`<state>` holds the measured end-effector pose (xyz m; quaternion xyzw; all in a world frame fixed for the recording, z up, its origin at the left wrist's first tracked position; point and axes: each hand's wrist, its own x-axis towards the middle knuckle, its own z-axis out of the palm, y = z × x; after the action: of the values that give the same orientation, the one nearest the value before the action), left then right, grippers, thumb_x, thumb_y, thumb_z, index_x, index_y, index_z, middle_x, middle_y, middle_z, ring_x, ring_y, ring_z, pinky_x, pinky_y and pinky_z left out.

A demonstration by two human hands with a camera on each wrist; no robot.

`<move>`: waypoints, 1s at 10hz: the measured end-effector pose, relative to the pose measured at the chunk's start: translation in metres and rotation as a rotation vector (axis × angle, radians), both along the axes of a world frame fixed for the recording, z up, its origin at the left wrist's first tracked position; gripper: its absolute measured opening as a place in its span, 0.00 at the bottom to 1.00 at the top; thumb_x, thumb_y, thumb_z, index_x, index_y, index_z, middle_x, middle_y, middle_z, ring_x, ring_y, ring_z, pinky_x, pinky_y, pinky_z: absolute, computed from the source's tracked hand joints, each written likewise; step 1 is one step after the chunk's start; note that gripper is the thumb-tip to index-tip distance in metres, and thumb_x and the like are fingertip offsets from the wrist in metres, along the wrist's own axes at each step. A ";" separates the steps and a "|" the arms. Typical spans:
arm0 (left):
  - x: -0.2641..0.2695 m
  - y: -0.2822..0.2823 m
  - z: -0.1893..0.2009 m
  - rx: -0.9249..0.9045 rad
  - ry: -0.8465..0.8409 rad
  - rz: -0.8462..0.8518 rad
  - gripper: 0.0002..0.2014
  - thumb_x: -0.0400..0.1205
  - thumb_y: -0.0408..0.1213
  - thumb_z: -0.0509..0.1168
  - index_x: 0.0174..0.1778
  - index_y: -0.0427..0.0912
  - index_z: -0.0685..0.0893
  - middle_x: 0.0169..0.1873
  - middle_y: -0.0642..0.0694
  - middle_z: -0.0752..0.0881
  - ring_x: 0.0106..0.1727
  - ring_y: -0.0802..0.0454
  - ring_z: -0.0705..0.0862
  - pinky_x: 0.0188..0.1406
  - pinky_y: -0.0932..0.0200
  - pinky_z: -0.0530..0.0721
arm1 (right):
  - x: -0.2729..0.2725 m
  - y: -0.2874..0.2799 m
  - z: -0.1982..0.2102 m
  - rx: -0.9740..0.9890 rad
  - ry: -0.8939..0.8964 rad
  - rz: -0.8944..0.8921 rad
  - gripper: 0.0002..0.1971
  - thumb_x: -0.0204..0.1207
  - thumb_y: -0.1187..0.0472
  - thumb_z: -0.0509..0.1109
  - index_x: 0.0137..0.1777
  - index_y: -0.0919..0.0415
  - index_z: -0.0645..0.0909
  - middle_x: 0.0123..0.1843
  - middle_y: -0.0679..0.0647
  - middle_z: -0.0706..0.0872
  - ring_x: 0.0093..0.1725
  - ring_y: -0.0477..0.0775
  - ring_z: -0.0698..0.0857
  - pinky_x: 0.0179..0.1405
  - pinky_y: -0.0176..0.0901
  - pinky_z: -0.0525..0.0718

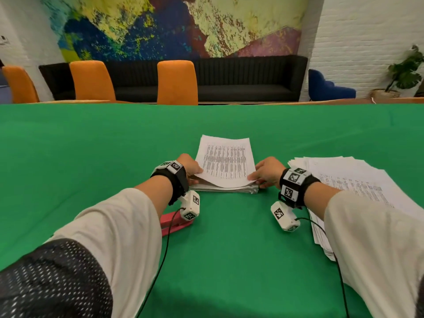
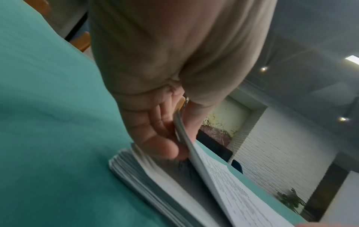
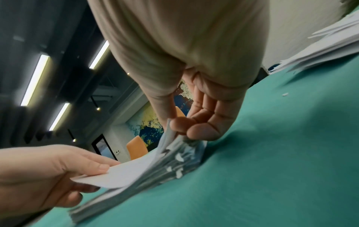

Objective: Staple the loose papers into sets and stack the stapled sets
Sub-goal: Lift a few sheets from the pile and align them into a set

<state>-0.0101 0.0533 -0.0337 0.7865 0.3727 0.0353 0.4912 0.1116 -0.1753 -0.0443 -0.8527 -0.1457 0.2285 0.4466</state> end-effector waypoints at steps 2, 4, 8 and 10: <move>0.002 0.002 0.009 0.173 0.173 -0.144 0.20 0.82 0.22 0.74 0.70 0.27 0.82 0.64 0.33 0.85 0.43 0.37 0.89 0.45 0.43 0.93 | 0.000 -0.004 -0.003 -0.079 -0.136 0.045 0.32 0.75 0.64 0.84 0.77 0.63 0.76 0.67 0.61 0.85 0.53 0.60 0.87 0.39 0.47 0.88; -0.002 -0.010 0.022 0.601 0.328 -0.368 0.32 0.83 0.40 0.76 0.83 0.36 0.76 0.79 0.40 0.79 0.76 0.39 0.81 0.73 0.48 0.81 | -0.006 -0.005 -0.005 -0.133 -0.300 0.220 0.23 0.75 0.53 0.84 0.69 0.53 0.86 0.77 0.56 0.83 0.70 0.58 0.83 0.72 0.57 0.83; 0.020 0.007 -0.002 0.835 0.450 -0.435 0.15 0.87 0.40 0.69 0.67 0.39 0.89 0.63 0.41 0.90 0.63 0.42 0.90 0.60 0.50 0.89 | -0.013 -0.006 -0.001 -0.314 -0.385 0.380 0.20 0.72 0.58 0.86 0.65 0.51 0.91 0.74 0.55 0.86 0.59 0.52 0.83 0.65 0.42 0.78; 0.028 0.012 -0.008 0.904 0.609 -0.526 0.26 0.72 0.38 0.86 0.66 0.39 0.89 0.56 0.41 0.93 0.53 0.41 0.93 0.57 0.48 0.92 | -0.013 -0.005 -0.002 -0.364 -0.421 0.389 0.23 0.70 0.56 0.88 0.66 0.51 0.91 0.73 0.55 0.87 0.65 0.55 0.84 0.66 0.41 0.78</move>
<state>0.0175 0.0654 -0.0419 0.9577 0.2378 -0.1594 -0.0282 0.0986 -0.1807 -0.0462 -0.9032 -0.3512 0.1507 0.1953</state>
